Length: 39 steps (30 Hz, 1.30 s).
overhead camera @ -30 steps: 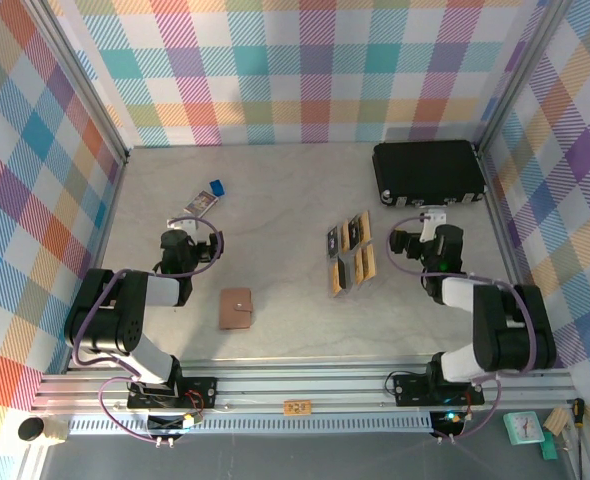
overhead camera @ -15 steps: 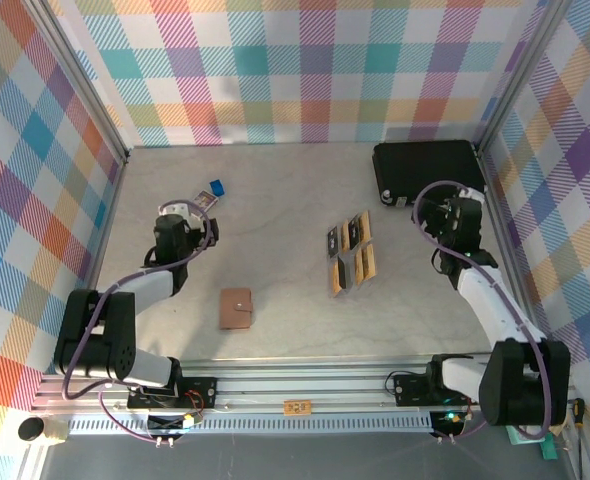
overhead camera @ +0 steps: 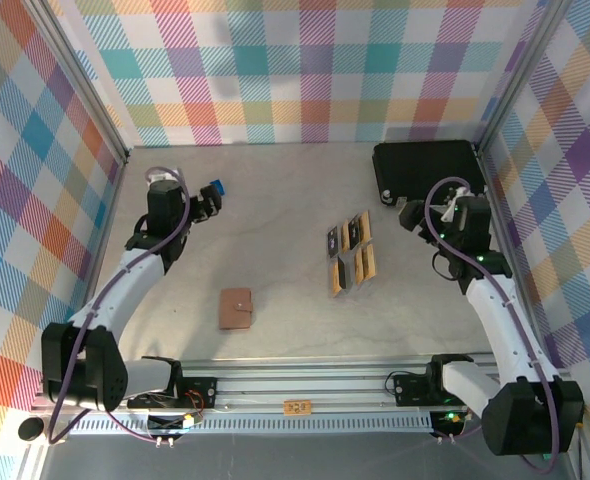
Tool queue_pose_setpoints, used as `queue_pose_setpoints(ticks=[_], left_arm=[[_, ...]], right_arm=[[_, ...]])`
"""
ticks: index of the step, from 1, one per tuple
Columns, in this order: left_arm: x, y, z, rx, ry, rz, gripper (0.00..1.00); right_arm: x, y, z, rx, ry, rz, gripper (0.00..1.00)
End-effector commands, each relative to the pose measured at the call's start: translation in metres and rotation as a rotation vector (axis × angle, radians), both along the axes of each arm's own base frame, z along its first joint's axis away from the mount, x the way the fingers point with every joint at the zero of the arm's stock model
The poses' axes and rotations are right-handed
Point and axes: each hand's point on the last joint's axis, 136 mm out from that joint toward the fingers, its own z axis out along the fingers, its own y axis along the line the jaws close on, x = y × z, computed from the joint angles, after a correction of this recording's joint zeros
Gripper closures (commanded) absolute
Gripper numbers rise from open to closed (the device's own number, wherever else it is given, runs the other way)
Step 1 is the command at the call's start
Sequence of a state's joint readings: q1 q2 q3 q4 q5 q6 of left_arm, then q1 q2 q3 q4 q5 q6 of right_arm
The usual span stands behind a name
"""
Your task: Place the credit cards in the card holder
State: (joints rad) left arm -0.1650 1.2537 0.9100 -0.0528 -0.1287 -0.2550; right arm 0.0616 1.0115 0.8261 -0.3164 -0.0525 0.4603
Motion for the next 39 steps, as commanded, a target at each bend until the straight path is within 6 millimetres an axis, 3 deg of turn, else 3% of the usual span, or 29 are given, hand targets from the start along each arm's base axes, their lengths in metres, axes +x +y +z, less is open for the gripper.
queue_pose_setpoints(ticks=[1,10,15,21,24,27,39], left_arm=[[-0.03,-0.017,-0.021,-0.042,0.131,-0.025,0.0],[-0.064,-0.04,-0.044,-0.077,0.179,-0.03,0.0],[-0.072,-0.029,-0.049,-0.052,0.214,0.036,0.0],[-0.076,-0.016,-0.051,-0.03,0.229,0.108,0.0],[-0.076,-0.016,-0.053,-0.029,0.234,0.111,0.0],[-0.076,-0.016,-0.055,-0.03,0.241,0.114,0.0],[-0.077,-0.018,-0.06,-0.025,0.257,0.098,0.0]], right_arm=[[-0.023,0.049,0.009,0.046,0.025,0.191,0.0],[-0.059,0.155,-0.014,-0.009,0.136,0.47,0.07],[-0.072,0.213,-0.03,-0.093,0.178,0.584,0.08],[-0.082,0.261,-0.059,-0.166,0.249,0.663,0.09],[-0.082,0.271,-0.075,-0.209,0.283,0.666,0.1],[-0.078,0.268,-0.089,-0.252,0.31,0.638,0.1],[-0.071,0.231,-0.115,-0.417,0.364,0.56,0.07]])
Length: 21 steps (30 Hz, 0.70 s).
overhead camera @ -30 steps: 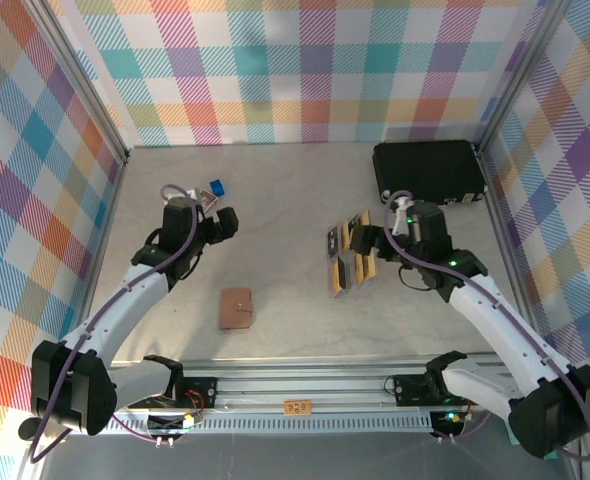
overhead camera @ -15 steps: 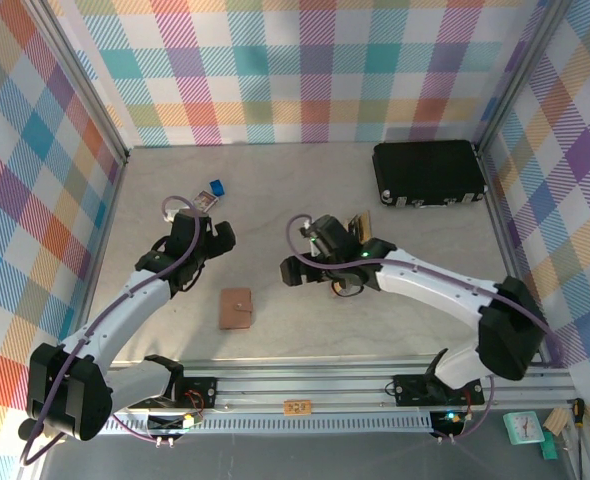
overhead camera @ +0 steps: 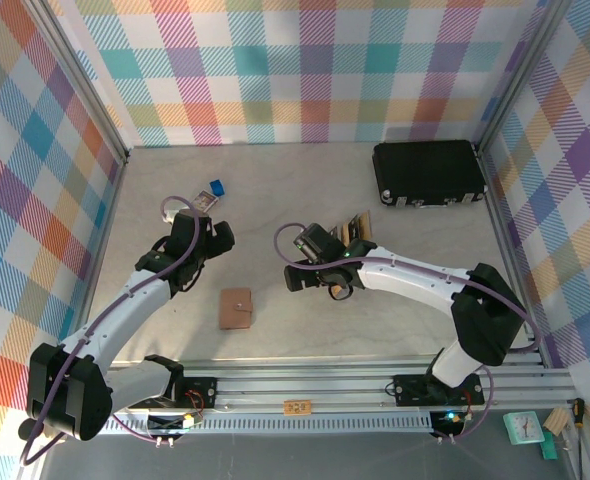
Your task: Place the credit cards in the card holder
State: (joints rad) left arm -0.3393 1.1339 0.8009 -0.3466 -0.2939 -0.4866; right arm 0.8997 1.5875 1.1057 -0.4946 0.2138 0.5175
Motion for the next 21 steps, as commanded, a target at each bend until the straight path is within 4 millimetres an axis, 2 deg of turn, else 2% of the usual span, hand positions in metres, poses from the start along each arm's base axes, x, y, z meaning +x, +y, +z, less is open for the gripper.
queue_pose_setpoints(ticks=[1,13,16,21], left_arm=[[-0.003,0.0,0.001,0.004,0.011,0.003,0.0],[-0.004,-0.002,0.001,0.005,0.021,-0.016,0.0],[-0.004,-0.003,0.001,-0.001,0.024,-0.021,0.0],[-0.004,-0.005,-0.004,-0.012,0.033,-0.024,0.0]], right_arm=[[0.006,-0.018,-0.003,-0.065,-0.007,-0.031,0.07],[0.018,-0.067,0.006,-0.076,-0.004,-0.132,0.07],[0.016,-0.064,0.018,-0.02,-0.013,-0.119,0.06],[0.008,-0.042,0.031,0.096,0.027,-0.067,0.08]])
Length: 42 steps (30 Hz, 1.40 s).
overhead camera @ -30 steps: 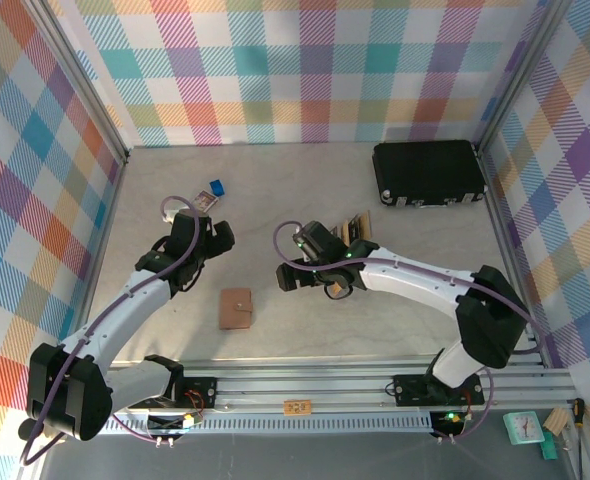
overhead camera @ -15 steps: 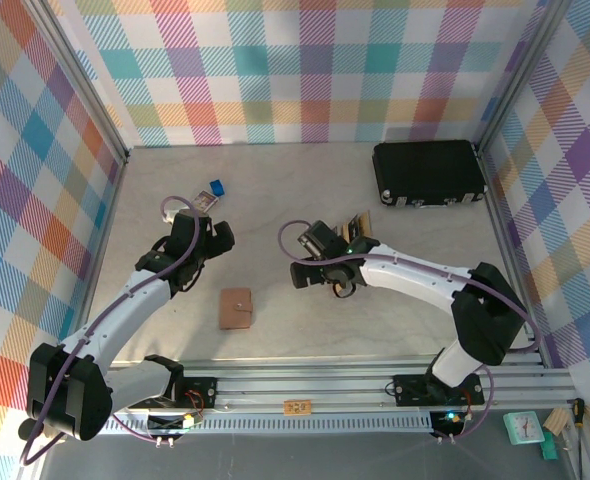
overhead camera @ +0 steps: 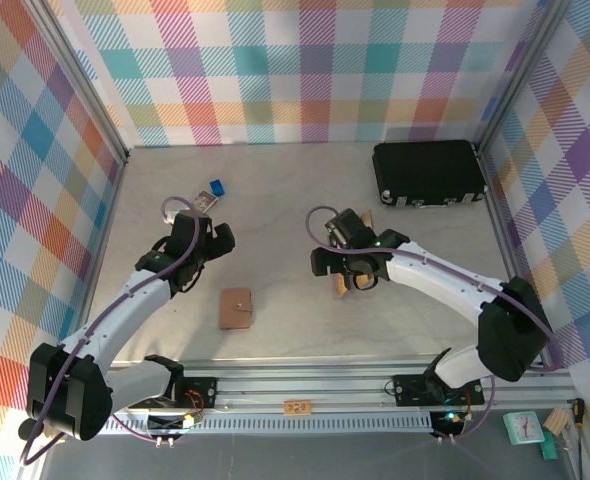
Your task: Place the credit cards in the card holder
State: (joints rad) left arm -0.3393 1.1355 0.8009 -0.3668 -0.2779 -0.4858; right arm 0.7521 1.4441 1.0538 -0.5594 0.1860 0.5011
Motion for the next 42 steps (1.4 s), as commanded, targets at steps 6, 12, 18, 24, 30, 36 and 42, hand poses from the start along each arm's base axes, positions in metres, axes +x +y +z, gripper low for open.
queue_pose_setpoints(ticks=[6,12,18,24,30,36,42], left_arm=[[-0.001,-0.004,-0.004,-0.007,0.026,-0.015,0.0],[-0.008,-0.008,-0.014,-0.042,0.053,-0.02,0.0],[-0.022,-0.014,-0.028,-0.108,0.109,-0.024,0.0],[-0.049,-0.019,-0.054,-0.195,0.184,-0.022,0.0],[-0.072,-0.025,-0.076,-0.281,0.217,-0.028,0.0],[-0.08,-0.033,-0.084,-0.364,0.195,-0.049,0.0],[-0.078,-0.044,-0.088,-0.432,0.172,-0.076,0.0]], right_arm=[[-0.017,0.035,0.012,0.105,0.036,0.102,0.09],[-0.025,0.052,0.015,0.122,0.036,0.138,0.09],[-0.036,0.077,0.018,0.157,0.041,0.18,0.08],[-0.057,0.12,0.005,0.226,0.113,0.25,0.08],[-0.071,0.148,-0.024,0.368,0.233,0.237,0.17],[-0.087,0.168,-0.044,0.405,0.294,0.229,0.21],[-0.105,0.186,-0.061,0.435,0.334,0.215,0.28]])
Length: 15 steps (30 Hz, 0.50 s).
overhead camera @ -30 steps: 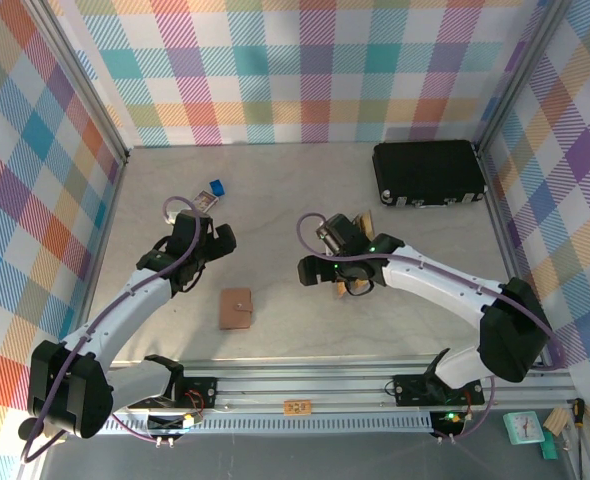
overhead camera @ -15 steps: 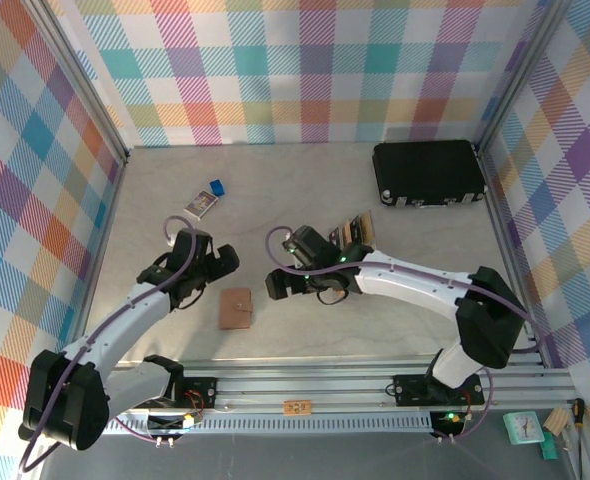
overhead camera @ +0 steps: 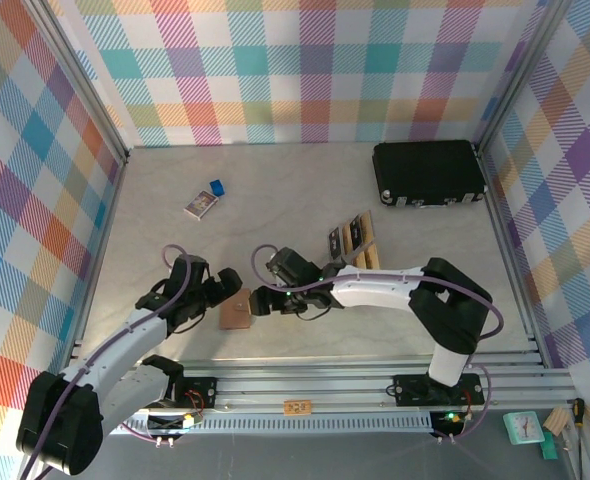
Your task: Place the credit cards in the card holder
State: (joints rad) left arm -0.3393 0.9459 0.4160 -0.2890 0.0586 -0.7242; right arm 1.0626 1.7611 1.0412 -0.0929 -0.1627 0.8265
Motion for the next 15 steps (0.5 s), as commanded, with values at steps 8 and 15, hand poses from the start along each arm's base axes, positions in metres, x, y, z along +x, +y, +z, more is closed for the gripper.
queue_pose_setpoints(ticks=[8,15], left_arm=[[0.004,-0.019,0.004,-0.13,-0.061,-0.027,0.0],[0.001,-0.021,0.001,-0.163,-0.069,-0.023,0.0]], right_arm=[[-0.02,0.024,-0.02,0.076,0.078,-0.056,0.38],[-0.022,0.029,-0.029,0.086,0.094,-0.078,0.44]])
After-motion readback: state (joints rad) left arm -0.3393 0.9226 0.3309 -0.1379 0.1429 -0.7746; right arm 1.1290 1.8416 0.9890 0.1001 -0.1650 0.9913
